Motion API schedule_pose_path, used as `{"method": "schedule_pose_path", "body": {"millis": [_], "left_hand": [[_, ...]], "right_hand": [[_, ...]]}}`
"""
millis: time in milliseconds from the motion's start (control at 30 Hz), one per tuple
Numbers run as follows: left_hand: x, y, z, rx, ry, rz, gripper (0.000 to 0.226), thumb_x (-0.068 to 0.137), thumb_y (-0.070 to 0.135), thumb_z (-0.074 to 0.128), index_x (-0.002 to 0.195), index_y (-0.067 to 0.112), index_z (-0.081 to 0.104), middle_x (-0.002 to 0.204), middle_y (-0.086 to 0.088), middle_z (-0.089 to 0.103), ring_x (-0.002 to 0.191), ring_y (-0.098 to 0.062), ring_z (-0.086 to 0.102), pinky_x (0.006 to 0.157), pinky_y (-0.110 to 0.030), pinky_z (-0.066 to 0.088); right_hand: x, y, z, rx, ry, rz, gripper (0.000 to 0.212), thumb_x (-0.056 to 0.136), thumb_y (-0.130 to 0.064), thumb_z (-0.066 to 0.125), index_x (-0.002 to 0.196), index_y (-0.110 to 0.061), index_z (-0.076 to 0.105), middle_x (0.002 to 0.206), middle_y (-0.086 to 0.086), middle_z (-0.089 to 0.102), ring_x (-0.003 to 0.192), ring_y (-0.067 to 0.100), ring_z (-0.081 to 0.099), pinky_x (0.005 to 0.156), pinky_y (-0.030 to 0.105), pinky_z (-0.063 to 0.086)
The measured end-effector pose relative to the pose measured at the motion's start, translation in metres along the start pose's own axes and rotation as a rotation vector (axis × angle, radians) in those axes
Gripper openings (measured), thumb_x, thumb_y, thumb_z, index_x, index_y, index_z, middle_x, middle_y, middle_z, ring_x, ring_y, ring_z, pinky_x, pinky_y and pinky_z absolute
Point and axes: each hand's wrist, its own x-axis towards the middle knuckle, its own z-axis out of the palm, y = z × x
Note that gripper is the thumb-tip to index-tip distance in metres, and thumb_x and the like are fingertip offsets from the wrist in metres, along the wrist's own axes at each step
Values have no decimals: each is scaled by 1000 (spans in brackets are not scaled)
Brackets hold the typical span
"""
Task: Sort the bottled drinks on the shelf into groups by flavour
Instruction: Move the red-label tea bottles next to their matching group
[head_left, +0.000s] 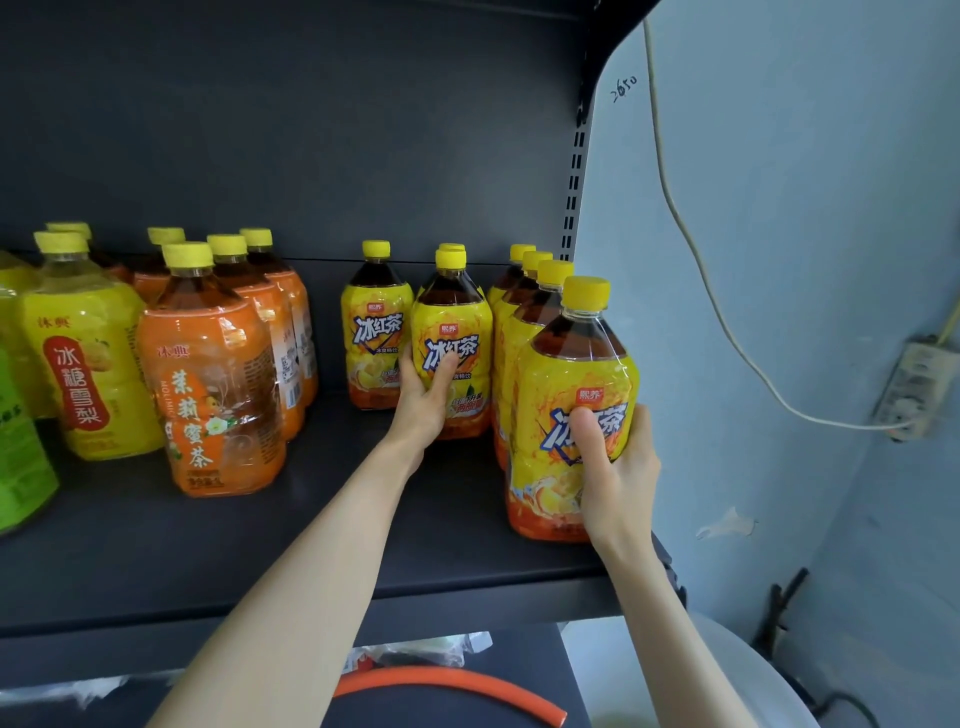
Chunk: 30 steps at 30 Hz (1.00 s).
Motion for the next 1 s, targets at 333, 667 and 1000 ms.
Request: {"method": "schedule_pose_path", "body": {"millis": [333, 667, 1000], "left_hand": [[4, 6, -1, 66, -26, -40, 75, 90, 49, 50, 148, 30, 8, 149, -4, 32, 135, -23, 35, 104, -40, 37], [-66, 34, -12, 147, 87, -12, 33, 95, 42, 45, 119, 19, 52, 122, 4, 55, 118, -13, 49, 91, -25, 37], [-106, 42, -13, -145, -4, 172, 71, 72, 66, 48, 131, 25, 44, 119, 9, 62, 109, -4, 60, 90, -24, 49]], "right_hand": [[2, 0, 1, -12, -5, -12, 49, 68, -55, 64, 103, -23, 52, 87, -15, 67, 76, -6, 67, 60, 10, 50], [-10, -8, 4, 30, -33, 32, 42, 82, -49, 45, 103, -14, 52, 87, -9, 65, 73, -7, 64, 60, 10, 48], [-27, -14, 55, -138, -253, -12, 52, 85, -65, 41, 119, -27, 52, 117, -8, 56, 112, 3, 48, 96, 23, 40]]}}
